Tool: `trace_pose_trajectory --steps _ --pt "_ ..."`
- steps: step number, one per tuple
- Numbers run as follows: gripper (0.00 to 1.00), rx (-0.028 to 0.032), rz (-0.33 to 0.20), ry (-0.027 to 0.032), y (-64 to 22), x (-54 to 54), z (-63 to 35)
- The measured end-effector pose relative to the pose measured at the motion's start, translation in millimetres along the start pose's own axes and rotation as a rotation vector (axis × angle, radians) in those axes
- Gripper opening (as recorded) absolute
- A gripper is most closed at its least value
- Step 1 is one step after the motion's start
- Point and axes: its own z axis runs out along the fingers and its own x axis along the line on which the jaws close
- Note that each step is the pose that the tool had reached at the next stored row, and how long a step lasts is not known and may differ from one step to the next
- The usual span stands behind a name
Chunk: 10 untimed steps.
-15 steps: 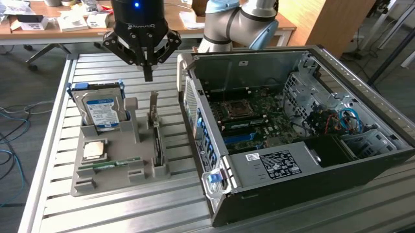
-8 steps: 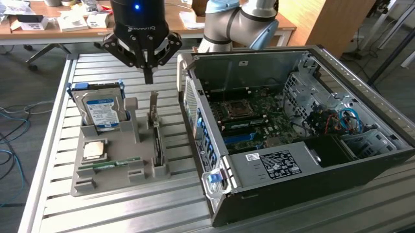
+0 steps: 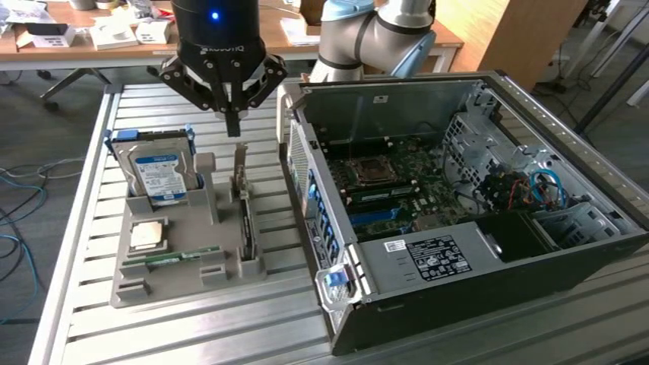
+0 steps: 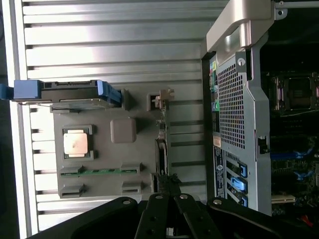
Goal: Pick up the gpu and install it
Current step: 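Reach for the gpu, then pick up the gpu and move the gpu toward the slot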
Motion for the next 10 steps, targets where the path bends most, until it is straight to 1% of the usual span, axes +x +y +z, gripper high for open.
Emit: trace_pose_trajectory --steps 10 --pt "0.11 0.0 0.0 0.0 0.0 0.0 0.0"
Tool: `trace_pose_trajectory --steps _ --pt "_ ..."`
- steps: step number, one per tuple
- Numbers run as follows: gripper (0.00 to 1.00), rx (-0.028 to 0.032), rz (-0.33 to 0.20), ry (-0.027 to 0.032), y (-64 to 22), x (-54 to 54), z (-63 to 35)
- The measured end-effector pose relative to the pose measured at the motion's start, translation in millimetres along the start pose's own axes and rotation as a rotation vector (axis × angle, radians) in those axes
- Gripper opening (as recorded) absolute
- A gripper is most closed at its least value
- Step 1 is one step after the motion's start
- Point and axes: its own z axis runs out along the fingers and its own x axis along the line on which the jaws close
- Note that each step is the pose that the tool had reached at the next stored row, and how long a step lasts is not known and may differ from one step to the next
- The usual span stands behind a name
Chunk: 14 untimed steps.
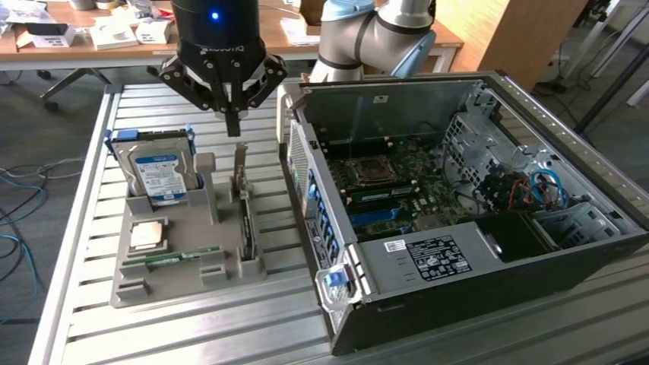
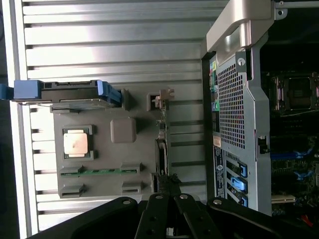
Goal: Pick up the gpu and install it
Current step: 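Pick up the gpu and move the gpu toward the slot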
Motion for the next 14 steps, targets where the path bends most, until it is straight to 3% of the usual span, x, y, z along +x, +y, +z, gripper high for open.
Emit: trace_pose_trajectory --steps 10,11,13,14 --pt "0.11 0.0 0.0 0.0 0.0 0.0 0.0" --pt "0.17 0.0 0.0 0.0 0.0 0.0 0.0" --pt "0.17 0.0 0.0 0.0 0.0 0.0 0.0" --pt "0.23 0.0 0.0 0.0 0.0 0.0 0.0"
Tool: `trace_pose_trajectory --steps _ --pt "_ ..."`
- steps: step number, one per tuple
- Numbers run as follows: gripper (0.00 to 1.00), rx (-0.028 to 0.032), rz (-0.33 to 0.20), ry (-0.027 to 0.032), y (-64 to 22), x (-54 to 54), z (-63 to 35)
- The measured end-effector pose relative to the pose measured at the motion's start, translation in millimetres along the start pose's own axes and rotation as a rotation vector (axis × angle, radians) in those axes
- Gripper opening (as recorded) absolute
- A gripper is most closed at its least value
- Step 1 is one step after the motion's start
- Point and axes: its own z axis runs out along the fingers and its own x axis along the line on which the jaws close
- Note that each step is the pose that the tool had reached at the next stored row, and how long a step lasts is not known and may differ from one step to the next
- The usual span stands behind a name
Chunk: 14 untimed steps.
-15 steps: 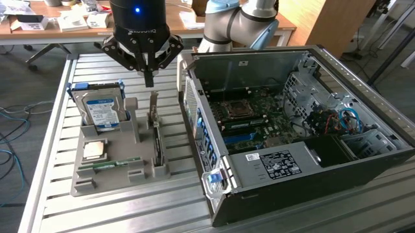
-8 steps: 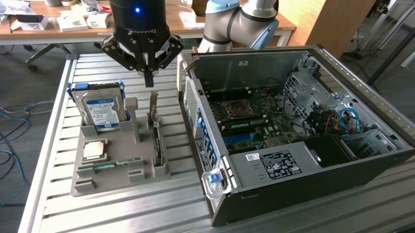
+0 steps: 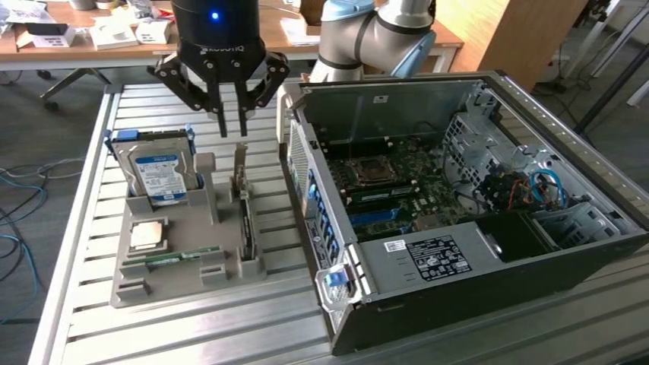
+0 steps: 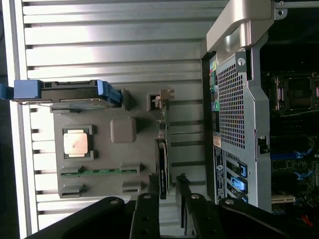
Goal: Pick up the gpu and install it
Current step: 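Pick up the gpu and move the gpu toward the slot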
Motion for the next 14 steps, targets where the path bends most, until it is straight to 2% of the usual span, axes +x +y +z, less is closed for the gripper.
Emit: trace_pose_trajectory --steps 2,5,6,14 --pt "0.35 0.0001 0.0 0.0 0.0 0.0 0.0" --pt "0.41 0.0 0.0 0.0 0.0 0.0 0.0" --pt "0.47 0.0001 0.0 0.0 0.0 0.0 0.0" --pt "0.47 0.0 0.0 0.0001 0.0 0.0 0.0"
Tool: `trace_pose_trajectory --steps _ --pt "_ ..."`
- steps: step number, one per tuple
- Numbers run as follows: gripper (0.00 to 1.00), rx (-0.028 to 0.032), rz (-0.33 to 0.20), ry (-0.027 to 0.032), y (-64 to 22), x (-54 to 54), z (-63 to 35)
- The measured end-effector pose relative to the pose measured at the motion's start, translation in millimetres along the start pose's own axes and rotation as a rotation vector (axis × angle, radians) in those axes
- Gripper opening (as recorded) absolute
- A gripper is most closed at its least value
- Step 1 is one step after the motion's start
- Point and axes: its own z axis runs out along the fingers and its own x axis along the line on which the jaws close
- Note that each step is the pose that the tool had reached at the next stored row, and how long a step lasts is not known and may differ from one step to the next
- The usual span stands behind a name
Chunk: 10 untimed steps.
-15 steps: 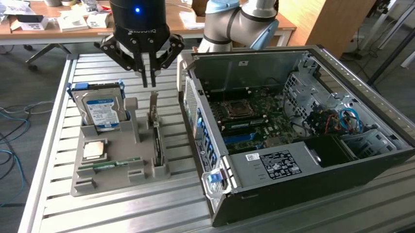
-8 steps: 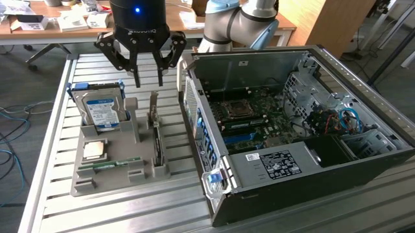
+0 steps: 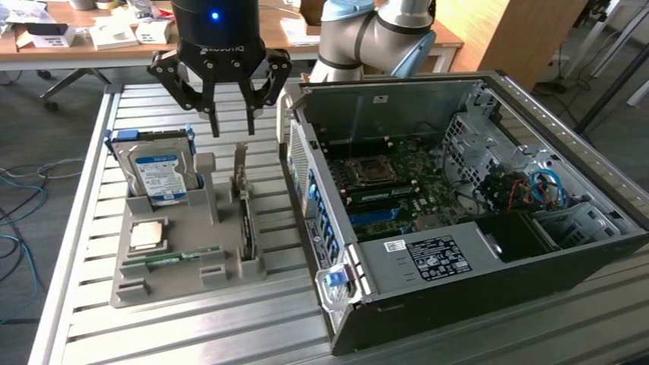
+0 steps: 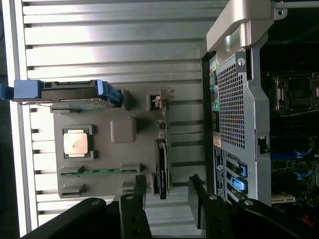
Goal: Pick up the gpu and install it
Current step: 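Pick up the gpu and move the gpu toward the slot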
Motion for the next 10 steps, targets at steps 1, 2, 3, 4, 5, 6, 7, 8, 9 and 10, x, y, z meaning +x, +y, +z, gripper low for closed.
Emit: trace_pose_trajectory --steps 1,2,3,4,5,6,7,8,9,10 --pt "0.47 0.0 0.0 0.0 0.0 0.0 0.0" --pt "0.47 0.0 0.0 -0.0001 0.0 0.0 0.0" --pt "0.48 0.0 0.0 0.0 0.0 0.0 0.0" --pt "0.48 0.0 0.0 -0.0001 0.0 0.0 0.0" --pt "0.54 0.0 0.0 0.0 0.0 0.0 0.0" --pt "0.54 0.0 0.0 0.0 0.0 0.0 0.0" --pt "0.54 0.0 0.0 -0.0001 0.0 0.0 0.0" --pt "0.54 0.0 0.0 0.0 0.0 0.0 0.0" --pt "0.54 0.0 0.0 0.0 0.0 0.0 0.0" --pt "0.54 0.0 0.0 -0.0001 0.0 0.0 0.0"
